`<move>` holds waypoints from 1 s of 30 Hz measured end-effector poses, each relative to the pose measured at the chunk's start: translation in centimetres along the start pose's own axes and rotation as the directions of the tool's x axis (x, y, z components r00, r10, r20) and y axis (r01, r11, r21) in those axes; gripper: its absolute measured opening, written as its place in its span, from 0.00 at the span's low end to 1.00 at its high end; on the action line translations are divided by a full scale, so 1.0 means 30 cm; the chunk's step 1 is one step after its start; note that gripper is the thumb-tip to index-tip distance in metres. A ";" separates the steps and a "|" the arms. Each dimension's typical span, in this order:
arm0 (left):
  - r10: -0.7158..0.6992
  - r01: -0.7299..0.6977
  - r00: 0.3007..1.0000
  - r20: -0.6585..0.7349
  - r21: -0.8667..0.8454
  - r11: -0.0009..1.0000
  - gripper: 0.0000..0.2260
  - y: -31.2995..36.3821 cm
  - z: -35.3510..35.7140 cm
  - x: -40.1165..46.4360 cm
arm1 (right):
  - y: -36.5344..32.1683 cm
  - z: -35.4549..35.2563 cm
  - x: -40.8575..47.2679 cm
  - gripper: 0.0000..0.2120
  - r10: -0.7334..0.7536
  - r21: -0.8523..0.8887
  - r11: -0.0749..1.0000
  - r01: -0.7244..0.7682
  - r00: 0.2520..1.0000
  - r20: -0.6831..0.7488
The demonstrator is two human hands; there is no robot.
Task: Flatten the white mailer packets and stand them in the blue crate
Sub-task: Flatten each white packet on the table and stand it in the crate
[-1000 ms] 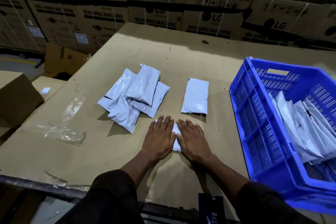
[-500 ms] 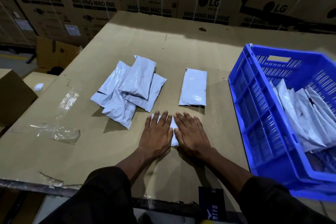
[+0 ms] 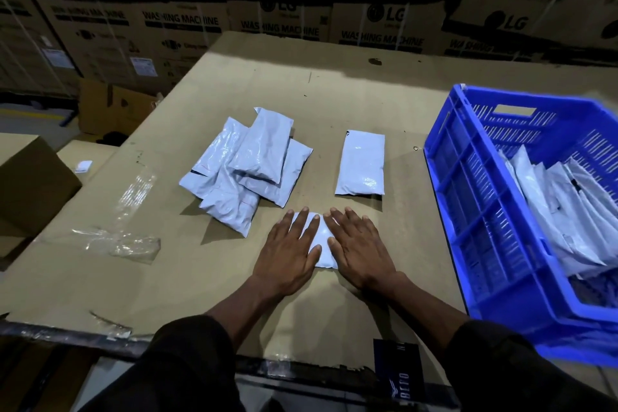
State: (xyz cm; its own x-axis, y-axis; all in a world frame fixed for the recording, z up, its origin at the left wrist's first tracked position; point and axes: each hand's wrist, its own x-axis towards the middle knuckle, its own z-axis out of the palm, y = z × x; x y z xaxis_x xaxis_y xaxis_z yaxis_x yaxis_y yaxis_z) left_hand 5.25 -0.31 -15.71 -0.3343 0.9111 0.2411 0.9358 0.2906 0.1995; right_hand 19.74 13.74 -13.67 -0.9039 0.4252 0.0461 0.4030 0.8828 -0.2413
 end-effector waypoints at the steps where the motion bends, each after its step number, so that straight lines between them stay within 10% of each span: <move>1: 0.000 0.000 1.000 0.007 0.009 1.000 0.27 0.001 -0.003 0.003 | -0.002 -0.002 0.003 0.35 -0.001 0.000 1.000 0.001 1.000 -0.002; 30: -0.046 0.043 0.973 0.227 0.019 0.999 0.34 0.001 -0.030 0.016 | -0.024 -0.010 -0.023 0.38 0.040 0.024 0.999 -0.041 0.999 0.036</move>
State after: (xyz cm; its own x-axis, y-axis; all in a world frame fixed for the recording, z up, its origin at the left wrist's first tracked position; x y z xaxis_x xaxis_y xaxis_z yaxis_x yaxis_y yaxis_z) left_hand 5.02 -0.14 -14.72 -0.3430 0.9393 0.0097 0.9226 0.3349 0.1917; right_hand 20.12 12.87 -13.24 -0.8917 0.4525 0.0020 0.4357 0.8598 -0.2662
